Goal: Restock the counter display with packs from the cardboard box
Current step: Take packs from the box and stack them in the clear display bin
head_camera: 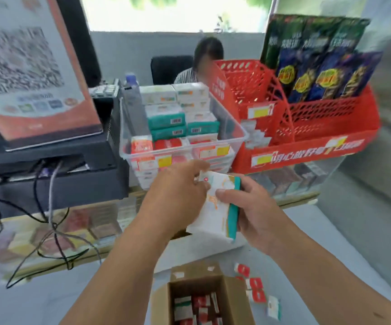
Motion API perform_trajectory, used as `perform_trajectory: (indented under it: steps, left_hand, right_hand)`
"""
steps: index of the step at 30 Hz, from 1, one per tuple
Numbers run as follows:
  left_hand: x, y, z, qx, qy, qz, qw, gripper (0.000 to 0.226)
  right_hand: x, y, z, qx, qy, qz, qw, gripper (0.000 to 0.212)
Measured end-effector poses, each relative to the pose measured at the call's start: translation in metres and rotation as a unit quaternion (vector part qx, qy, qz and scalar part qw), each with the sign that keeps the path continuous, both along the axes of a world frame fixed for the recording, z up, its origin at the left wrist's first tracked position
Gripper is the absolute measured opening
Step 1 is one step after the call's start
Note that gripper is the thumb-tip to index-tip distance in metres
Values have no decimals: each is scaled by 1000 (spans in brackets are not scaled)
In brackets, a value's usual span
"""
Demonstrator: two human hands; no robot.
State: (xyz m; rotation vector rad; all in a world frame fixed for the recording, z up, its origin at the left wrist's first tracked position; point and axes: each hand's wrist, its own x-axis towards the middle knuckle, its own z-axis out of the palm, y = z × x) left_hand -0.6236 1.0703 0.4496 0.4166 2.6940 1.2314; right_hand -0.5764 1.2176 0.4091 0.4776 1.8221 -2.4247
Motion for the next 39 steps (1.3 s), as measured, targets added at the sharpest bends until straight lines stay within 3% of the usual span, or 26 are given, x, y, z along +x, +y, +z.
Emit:
perform_trajectory:
  steps: [9,11,13,16,18,19,20,21,23,24,25,26,31,35,39]
  left_hand:
    - [-12,-1,85,43,67,-27,996,35]
    - [-14,0,87,79,43,-34,995,30]
    - [-19,4,86,169,-27,-36,985,26]
    - [-35,13,87,275,-91,21,957,16]
    - [-47,16,92,292,-90,61,950,9]
    - [-53,18,94,292,-93,71,949,8]
    - [-59,20,96,288,-97,78,950,8]
    - [-65,22,97,280,-100,81,951,8]
    - [-77,27,97,262,-113,67,956,7]
    - [-82,30,97,256,-124,52,957,8]
    - [-87,35,95,248,-134,41,959,9]
    - [-91,39,94,241,-141,36,960,11]
    - [-118,59,79,240,-126,70,960,18]
    - [-133,62,75,88,2,127,988,36]
    - [-147,61,69,-18,42,111,993,35]
  right_hand:
    - [-10,1,91,-60,93,-81,991,35]
    - [-16,2,100,-75,105,-114,985,36]
    - [-24,4,107,-86,105,-141,981,29]
    - [-38,13,110,-95,99,-137,981,19]
    - [-45,21,109,13,120,-97,988,21]
    - [-46,28,108,142,148,-68,976,24]
    - [-47,35,108,298,186,-38,936,33]
    - [-49,42,108,452,228,-3,862,50]
    - [-62,54,107,674,311,72,667,81]
    - [-72,58,105,735,327,100,585,90]
    - [-82,62,103,771,331,115,533,95]
    - [-92,66,101,788,325,126,508,98]
    - [-131,75,97,802,298,185,483,99]
    - [-194,81,88,801,232,217,507,99]
    - [-248,74,72,791,183,243,531,84]
